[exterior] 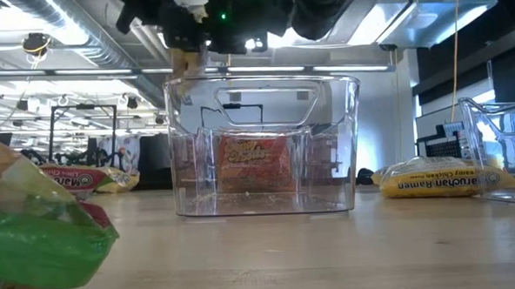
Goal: Sort Maruchan noodles
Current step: Put the yellow noodle pack into the middle transparent bin
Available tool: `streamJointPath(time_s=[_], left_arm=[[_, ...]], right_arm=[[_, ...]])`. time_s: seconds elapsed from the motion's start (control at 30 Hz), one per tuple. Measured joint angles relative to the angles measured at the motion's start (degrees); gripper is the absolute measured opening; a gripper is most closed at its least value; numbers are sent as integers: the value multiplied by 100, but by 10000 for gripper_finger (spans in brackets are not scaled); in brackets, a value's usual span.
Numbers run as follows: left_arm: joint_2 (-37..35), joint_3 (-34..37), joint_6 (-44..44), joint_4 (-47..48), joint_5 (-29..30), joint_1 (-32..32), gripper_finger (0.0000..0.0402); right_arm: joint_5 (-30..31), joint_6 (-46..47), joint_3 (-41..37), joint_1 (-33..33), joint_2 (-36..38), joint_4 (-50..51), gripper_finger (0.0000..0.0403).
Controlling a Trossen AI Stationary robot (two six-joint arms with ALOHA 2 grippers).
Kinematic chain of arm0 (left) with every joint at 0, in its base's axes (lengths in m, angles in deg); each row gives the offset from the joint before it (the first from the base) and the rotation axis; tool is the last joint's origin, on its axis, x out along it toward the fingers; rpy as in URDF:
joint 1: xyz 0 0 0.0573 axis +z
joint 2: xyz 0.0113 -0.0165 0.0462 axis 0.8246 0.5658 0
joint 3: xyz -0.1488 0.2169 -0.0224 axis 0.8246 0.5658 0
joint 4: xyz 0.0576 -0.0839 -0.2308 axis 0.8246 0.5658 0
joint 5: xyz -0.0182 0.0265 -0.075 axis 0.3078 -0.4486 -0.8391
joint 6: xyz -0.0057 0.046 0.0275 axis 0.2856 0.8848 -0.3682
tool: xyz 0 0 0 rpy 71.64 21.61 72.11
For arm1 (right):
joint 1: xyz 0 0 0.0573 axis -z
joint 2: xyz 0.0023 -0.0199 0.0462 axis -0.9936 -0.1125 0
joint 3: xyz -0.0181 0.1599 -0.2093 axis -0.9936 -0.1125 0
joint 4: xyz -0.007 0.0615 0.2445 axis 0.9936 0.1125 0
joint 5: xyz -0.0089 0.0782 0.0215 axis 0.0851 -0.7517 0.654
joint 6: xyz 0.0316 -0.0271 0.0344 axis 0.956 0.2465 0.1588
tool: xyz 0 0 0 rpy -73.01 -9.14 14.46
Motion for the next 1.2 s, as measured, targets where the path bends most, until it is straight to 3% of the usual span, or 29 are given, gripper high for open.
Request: streamJointPath(time_s=[0.13,0.4,0.6,0.77,0.93,1.2], left_arm=[[0,0,9,-121,-100,-1,0],[0,0,-22,-55,-88,2,1],[-3,0,-24,-5,-52,6,31],[-124,0,104,105,-15,18,80],[-467,0,171,274,73,19,123],[-1167,-4,324,1158,-127,17,129]], right_arm=[[-189,-15,0,25,19,31,215],[-132,-189,0,61,38,157,79],[-146,-246,0,53,41,203,79],[-163,-269,-3,47,89,342,107],[-226,-318,-7,40,264,888,83],[-428,-115,-11,40,766,2258,83]])
